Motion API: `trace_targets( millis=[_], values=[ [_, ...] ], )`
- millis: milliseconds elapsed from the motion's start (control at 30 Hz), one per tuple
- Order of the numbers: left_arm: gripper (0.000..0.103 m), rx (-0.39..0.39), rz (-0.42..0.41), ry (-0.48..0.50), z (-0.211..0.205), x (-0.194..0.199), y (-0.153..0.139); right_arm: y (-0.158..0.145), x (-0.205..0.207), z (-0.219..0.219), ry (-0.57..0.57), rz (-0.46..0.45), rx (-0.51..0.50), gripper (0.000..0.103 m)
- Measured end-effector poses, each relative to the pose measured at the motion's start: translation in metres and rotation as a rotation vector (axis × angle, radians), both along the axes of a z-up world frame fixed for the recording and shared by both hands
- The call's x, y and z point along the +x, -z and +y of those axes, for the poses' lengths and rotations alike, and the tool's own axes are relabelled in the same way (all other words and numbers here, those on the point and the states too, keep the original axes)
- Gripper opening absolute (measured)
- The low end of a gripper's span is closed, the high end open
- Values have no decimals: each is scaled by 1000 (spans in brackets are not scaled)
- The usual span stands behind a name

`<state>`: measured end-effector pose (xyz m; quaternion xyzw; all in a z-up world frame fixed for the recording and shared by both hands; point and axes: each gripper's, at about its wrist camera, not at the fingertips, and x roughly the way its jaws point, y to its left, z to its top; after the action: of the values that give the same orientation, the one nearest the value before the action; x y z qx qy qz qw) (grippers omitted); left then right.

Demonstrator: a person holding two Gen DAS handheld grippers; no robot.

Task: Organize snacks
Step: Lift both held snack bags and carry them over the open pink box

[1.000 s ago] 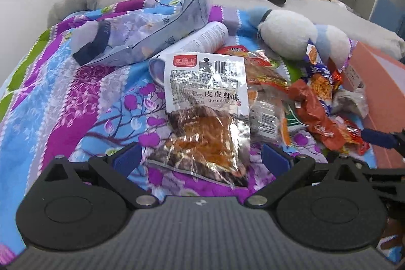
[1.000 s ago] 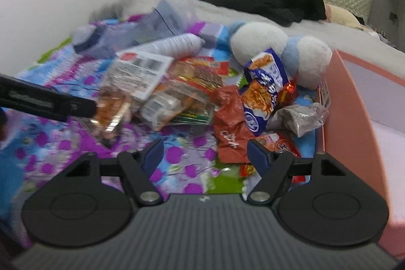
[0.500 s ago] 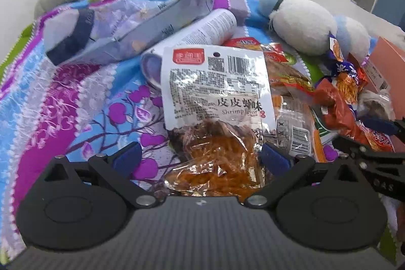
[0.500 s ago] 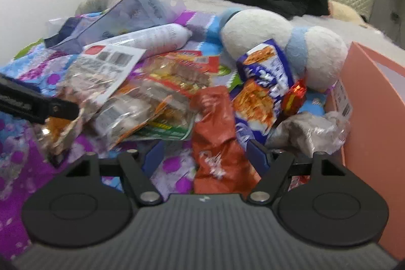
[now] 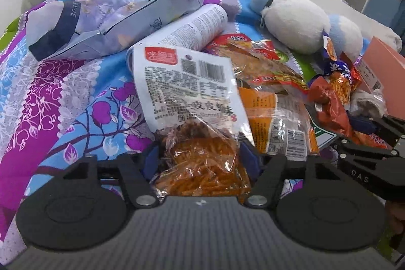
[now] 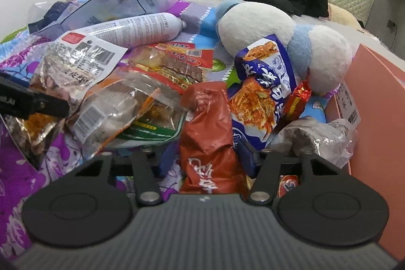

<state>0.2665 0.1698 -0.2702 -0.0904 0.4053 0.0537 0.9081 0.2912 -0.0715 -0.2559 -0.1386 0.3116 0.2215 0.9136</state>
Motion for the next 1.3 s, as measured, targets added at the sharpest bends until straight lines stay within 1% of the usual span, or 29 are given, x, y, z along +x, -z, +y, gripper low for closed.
trace_targets(
  millis=[200,300,500,833,1033,1133,1300],
  values=[
    [66,6,3,-10,-3,-12,-11,-8,-9,-4,-5,5,2,49],
    [66,1,-2,-10,-7,-22,-18,-15,-18,-7,-7,-9,3,49],
    [66,-23,-16,-35,-17,-45,-33,-28,-37,-17,-1,18,33,48],
    [66,-54,-34,-17,-52,-81,-59,-53,-76,-43,33,22,81,48],
    [66,-63,-66,12,-67,-93,-88,-78,-95,-57,66,31,128,48],
    [66,-49,-92,37,-77,-98,-108,-93,-102,-60,65,13,144,48],
    [66,-58,-135,45,-91,-112,-139,-121,-113,-68,75,-12,176,48]
  ],
)
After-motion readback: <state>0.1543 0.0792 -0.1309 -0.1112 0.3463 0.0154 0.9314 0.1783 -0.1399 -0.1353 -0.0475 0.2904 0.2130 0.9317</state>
